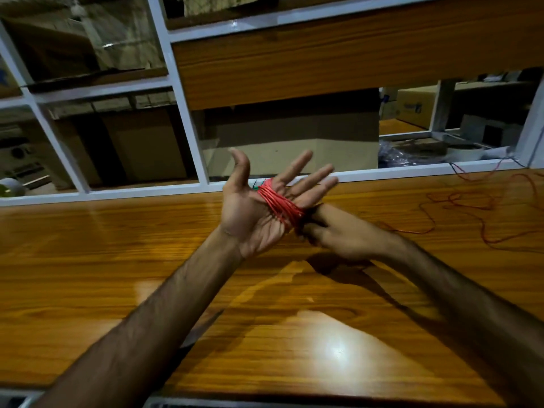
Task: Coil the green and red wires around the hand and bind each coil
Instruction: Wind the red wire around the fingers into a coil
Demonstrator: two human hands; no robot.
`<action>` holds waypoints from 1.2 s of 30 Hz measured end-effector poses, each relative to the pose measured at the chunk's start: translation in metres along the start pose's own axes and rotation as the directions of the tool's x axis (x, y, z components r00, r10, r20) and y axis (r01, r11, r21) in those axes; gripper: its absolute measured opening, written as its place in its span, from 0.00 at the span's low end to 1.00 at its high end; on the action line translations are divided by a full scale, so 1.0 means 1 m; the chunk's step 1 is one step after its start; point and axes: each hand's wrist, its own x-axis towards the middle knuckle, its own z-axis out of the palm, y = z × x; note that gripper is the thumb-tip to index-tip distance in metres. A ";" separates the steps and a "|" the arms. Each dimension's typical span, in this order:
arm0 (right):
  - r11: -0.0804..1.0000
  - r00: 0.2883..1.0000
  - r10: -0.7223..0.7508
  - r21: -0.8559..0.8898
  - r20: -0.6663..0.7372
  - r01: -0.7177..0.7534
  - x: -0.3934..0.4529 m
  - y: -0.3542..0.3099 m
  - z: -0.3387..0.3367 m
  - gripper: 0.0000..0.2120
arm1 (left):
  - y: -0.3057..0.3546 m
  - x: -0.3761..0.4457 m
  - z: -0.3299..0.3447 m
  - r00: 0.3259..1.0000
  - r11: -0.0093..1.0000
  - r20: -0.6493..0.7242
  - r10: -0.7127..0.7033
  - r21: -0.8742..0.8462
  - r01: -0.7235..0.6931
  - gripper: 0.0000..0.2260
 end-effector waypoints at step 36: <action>0.993 0.989 -0.096 -0.081 -0.112 0.087 0.003 -0.004 0.006 0.12 | 0.003 0.000 -0.004 0.996 0.989 -0.026 0.089 -0.119 -0.092 0.51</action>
